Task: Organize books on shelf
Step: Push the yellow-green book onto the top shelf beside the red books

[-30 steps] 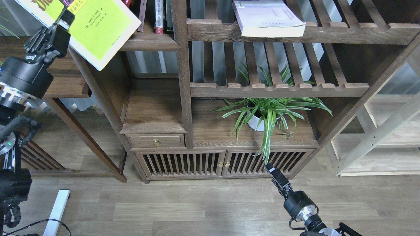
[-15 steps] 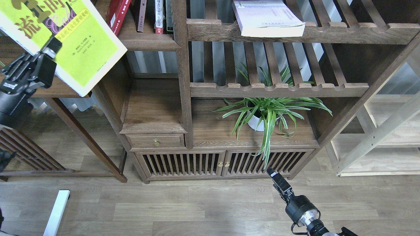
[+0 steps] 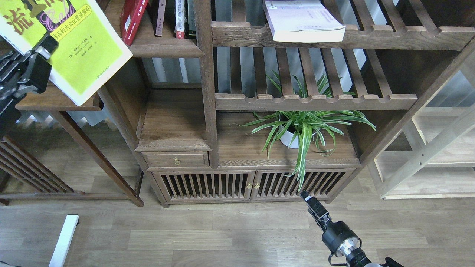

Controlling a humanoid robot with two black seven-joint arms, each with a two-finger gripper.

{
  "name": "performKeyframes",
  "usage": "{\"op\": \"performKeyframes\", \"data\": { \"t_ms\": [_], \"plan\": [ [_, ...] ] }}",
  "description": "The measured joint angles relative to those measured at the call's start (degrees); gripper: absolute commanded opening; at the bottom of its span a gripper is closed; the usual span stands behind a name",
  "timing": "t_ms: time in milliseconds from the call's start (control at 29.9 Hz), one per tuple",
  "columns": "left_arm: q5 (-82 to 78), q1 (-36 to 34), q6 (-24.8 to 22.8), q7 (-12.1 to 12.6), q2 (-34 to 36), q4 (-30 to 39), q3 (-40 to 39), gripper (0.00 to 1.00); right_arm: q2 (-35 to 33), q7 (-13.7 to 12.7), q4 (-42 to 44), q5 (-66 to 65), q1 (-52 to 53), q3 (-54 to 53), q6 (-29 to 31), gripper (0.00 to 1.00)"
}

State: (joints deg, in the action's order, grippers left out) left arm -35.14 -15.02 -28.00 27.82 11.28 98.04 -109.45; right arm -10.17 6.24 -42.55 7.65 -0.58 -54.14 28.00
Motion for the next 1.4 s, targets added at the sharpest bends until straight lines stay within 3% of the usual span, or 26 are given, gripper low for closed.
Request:
{"op": "performKeyframes", "data": {
  "t_ms": [568, 903, 1404],
  "plan": [
    [-0.09, -5.11, 0.0, 0.19, 3.15, -0.88, -1.53, 0.0, 0.4, 0.0, -0.02, -0.17, -0.62, -0.01, 0.0, 0.99],
    [-0.12, -6.62, 0.0, 0.19, 5.11, -1.96, 1.77, 0.0, 0.53, 0.09, -0.43, -0.18, -1.23, 0.0, 0.0, 0.99],
    [-0.41, -14.67, 0.0, 0.19, 8.55, -8.45, 5.83, 0.0, 0.42, 0.09, -0.49, -0.18, -1.27, -0.02, 0.0, 0.99]
  ]
}}
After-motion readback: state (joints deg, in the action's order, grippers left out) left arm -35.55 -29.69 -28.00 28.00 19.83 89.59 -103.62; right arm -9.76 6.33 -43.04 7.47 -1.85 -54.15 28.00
